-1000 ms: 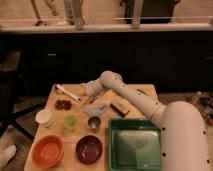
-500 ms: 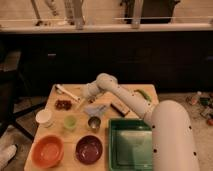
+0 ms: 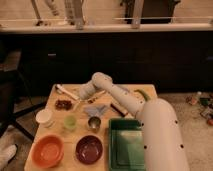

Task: Place grapes in metal cup

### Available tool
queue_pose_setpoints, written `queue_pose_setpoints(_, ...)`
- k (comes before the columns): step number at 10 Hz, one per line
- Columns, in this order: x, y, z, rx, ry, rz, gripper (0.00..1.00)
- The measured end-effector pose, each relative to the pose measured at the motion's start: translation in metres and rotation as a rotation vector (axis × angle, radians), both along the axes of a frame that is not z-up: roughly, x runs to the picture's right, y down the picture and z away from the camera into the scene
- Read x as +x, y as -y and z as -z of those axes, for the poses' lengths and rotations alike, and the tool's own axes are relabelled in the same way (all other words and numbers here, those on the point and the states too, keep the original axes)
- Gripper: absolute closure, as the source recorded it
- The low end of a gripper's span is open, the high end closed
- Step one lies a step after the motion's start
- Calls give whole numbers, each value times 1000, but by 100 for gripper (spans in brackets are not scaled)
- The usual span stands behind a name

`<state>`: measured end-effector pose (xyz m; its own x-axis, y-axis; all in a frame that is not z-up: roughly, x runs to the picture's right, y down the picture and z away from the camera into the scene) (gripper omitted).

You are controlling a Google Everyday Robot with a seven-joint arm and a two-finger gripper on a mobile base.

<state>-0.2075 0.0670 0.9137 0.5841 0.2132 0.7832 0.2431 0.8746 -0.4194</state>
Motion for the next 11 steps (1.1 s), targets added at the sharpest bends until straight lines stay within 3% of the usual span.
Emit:
queue_pose_setpoints(6,-24,-17,-18,-42,15,52,20)
queue_pose_setpoints(11,-34,-31,-21,-72,39,92,21)
